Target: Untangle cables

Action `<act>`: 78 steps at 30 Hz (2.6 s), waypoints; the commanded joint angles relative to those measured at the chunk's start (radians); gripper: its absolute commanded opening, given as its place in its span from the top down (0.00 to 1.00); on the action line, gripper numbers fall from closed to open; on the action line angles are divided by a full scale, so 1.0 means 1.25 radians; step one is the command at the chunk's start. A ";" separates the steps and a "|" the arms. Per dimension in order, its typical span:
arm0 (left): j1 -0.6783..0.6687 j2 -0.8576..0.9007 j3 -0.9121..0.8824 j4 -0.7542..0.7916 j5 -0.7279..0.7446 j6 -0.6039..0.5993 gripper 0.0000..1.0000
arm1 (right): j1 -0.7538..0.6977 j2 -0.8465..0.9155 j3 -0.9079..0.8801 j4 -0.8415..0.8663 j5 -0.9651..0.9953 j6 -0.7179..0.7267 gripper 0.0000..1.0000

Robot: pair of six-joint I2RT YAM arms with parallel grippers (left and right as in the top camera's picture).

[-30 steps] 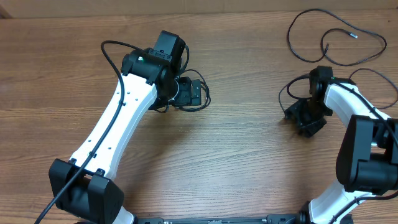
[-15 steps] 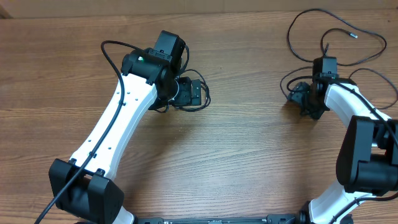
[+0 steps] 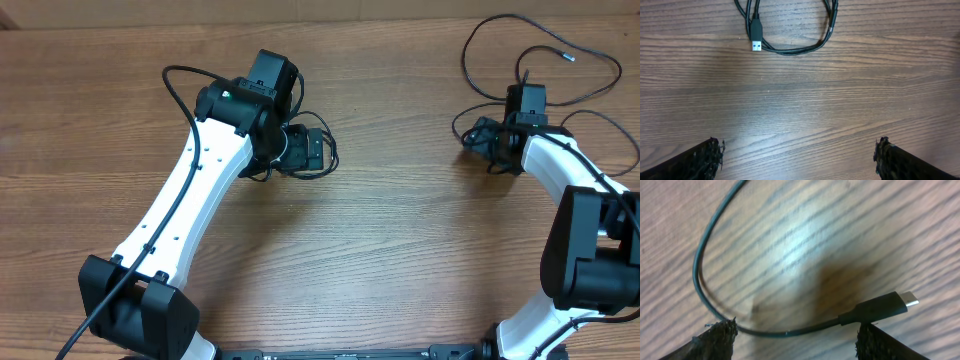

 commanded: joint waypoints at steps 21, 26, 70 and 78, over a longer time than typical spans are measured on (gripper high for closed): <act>-0.002 0.006 0.001 -0.012 0.009 0.004 0.00 | -0.002 -0.009 -0.004 0.115 0.107 -0.015 0.00; -0.002 0.006 0.001 -0.012 0.009 0.004 0.00 | -0.002 -0.009 -0.004 0.122 0.117 -0.014 0.00; -0.002 0.006 0.001 -0.007 0.009 0.004 0.01 | -0.013 -0.024 0.046 -0.087 0.028 0.089 0.00; -0.002 0.006 0.001 -0.006 0.009 0.004 0.00 | -0.013 -0.084 0.174 -0.325 0.041 0.089 0.00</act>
